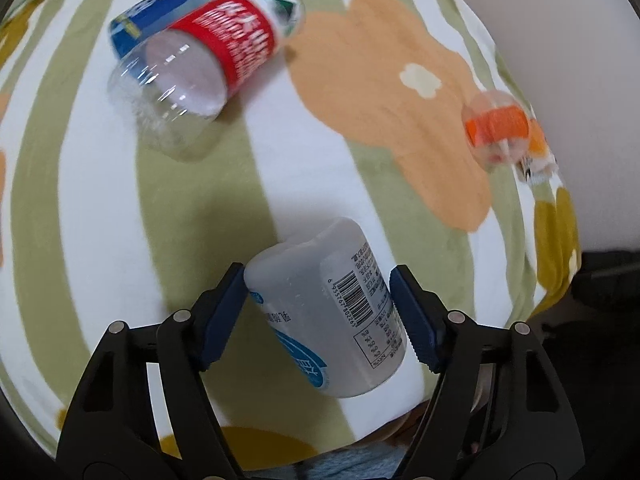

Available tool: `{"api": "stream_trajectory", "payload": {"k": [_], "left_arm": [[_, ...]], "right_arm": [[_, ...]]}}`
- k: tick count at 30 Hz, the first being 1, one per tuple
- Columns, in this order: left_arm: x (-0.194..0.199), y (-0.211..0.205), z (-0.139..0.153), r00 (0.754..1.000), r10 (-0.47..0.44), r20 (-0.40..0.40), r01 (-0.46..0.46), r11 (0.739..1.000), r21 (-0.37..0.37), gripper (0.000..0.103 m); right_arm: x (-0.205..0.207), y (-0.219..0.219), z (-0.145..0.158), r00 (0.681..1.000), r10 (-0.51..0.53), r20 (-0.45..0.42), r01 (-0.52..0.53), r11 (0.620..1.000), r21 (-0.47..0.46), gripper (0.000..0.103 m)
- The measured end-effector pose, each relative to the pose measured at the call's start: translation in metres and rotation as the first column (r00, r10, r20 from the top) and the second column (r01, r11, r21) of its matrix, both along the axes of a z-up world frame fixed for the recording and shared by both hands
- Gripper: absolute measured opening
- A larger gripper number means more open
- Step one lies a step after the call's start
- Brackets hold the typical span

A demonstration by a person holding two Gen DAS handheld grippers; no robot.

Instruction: Flip cup upside down

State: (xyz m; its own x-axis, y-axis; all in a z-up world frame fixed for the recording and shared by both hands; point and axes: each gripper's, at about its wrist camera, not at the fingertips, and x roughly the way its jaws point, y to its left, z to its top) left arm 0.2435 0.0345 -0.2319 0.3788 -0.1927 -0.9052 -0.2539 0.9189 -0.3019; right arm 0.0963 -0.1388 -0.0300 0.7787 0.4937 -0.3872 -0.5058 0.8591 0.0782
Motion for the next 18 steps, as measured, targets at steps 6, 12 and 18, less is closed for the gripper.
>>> {"api": "stream_trajectory", "payload": {"k": [6, 12, 18], "left_arm": [[0.011, -0.010, 0.018, 0.963, -0.255, -0.086, 0.266, 0.952, 0.152, 0.070], [0.015, -0.032, 0.024, 0.825, -0.525, -0.210, 0.565, 0.784, 0.257, 0.070], [0.015, -0.056, 0.004, 0.710, -0.644, -0.284, 0.704, 0.638, 0.314, 0.070]], "right_arm": [[0.000, -0.006, 0.006, 1.000, -0.005, 0.015, 0.004, 1.000, 0.027, 0.098], [0.002, -0.004, 0.005, 1.000, 0.007, 0.019, -0.008, 0.999, 0.038, 0.098], [0.002, 0.003, 0.003, 1.000, 0.015, 0.025, -0.016, 1.000, 0.017, 0.098]]}}
